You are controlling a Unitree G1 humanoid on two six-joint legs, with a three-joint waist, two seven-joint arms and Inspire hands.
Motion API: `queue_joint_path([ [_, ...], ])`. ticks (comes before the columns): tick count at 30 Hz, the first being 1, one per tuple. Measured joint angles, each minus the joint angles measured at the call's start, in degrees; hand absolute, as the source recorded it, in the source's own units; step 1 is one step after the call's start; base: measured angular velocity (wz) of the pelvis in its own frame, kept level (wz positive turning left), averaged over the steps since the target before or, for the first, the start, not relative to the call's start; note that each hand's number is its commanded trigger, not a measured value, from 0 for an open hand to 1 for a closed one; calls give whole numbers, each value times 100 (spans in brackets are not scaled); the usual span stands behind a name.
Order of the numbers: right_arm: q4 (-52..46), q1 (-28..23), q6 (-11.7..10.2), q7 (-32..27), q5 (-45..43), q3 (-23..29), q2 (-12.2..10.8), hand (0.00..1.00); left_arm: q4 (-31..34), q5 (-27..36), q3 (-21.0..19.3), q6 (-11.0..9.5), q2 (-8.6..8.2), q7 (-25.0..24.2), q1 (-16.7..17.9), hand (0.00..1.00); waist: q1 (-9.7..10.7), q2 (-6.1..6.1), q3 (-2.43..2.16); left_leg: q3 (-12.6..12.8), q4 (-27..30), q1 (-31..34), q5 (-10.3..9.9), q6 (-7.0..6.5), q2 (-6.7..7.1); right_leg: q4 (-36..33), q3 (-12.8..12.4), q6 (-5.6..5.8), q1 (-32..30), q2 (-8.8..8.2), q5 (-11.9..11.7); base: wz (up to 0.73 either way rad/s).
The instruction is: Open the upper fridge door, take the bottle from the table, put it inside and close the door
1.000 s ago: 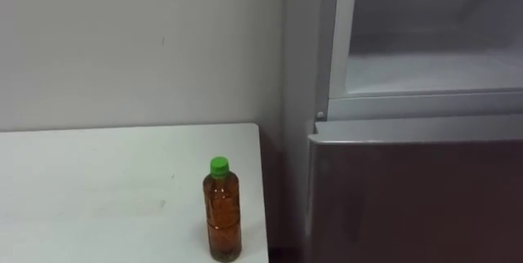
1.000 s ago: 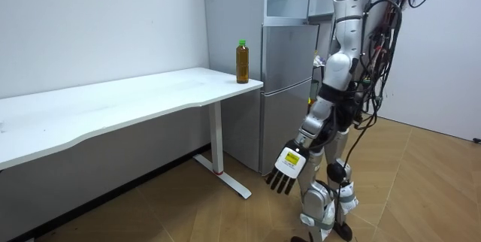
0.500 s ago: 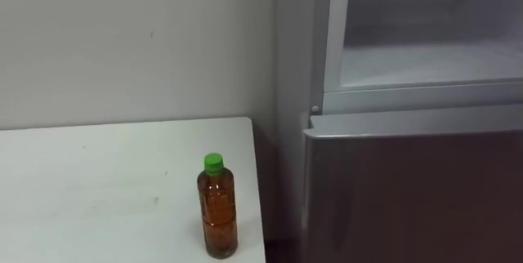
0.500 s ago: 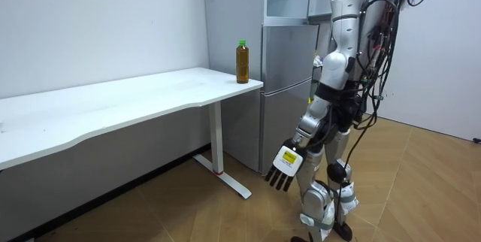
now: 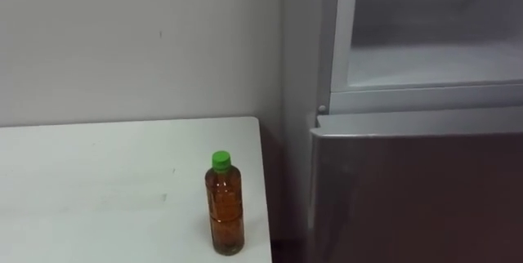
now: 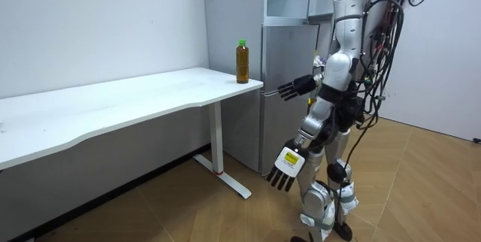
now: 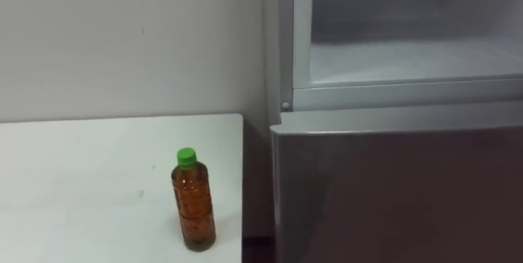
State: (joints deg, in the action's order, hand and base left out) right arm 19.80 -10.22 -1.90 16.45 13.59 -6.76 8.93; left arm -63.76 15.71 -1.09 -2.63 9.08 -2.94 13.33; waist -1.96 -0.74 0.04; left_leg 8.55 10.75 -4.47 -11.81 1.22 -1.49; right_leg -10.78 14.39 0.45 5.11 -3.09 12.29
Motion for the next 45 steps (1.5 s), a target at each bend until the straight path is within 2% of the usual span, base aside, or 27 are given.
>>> queue_joint_path([
  [5,-358,3,16,132,-5,-1,2,0,45,-20,-2,-13,70,-25,26,0,-23,-54,-26,-5,6,16,0,0,0,1,1,0,-4,1,-3,0],
  [14,-1128,8,68,126,-17,-46,-10,0,126,-18,12,-13,71,-173,23,0,-148,-14,-1,1,9,-5,0,0,-5,0,-9,-4,1,0,-9,0],
  [22,-1213,164,68,128,-58,-69,-11,0,190,-24,9,-15,74,-176,20,0,-186,-23,0,0,9,100,1,-13,-10,-12,4,-4,-96,8,-23,1],
  [27,-1213,267,68,125,-41,-131,-9,0,189,-22,10,-15,72,-228,-8,0,-328,-31,-1,6,9,125,8,-25,-14,-6,16,-10,-107,13,-57,-2],
  [29,-1213,300,68,126,-41,-189,-5,0,188,-30,7,-15,72,-228,-4,0,-325,-35,-2,-4,11,144,8,-25,-14,-1,36,-9,-114,12,-57,3],
  [30,-1213,323,68,134,-41,-213,5,0,184,-53,4,-15,72,-228,-2,0,-328,-54,-13,-32,12,164,8,-25,-11,1,68,-9,-116,8,-57,10],
  [37,-1384,499,77,125,-2,-213,108,0,174,-68,5,-14,76,-227,-2,0,-387,-88,-9,-125,6,199,16,-37,7,8,160,-6,-117,-8,-46,7],
  [39,-1607,539,79,131,46,-214,196,0,180,-80,-3,-13,83,-226,8,0,-474,-119,-7,-124,6,201,17,-38,9,18,168,-5,-99,-9,-47,0],
  [42,-1631,698,81,130,230,-216,205,0,183,-84,-76,7,98,-219,51,0,-478,-169,10,-142,9,200,18,-39,14,40,240,-1,-19,-19,-47,8],
  [45,-1633,802,92,130,236,-216,207,0,188,-84,-101,16,105,-215,82,0,-480,-222,1,-184,11,207,19,-41,19,61,301,2,-8,-24,-46,10],
])
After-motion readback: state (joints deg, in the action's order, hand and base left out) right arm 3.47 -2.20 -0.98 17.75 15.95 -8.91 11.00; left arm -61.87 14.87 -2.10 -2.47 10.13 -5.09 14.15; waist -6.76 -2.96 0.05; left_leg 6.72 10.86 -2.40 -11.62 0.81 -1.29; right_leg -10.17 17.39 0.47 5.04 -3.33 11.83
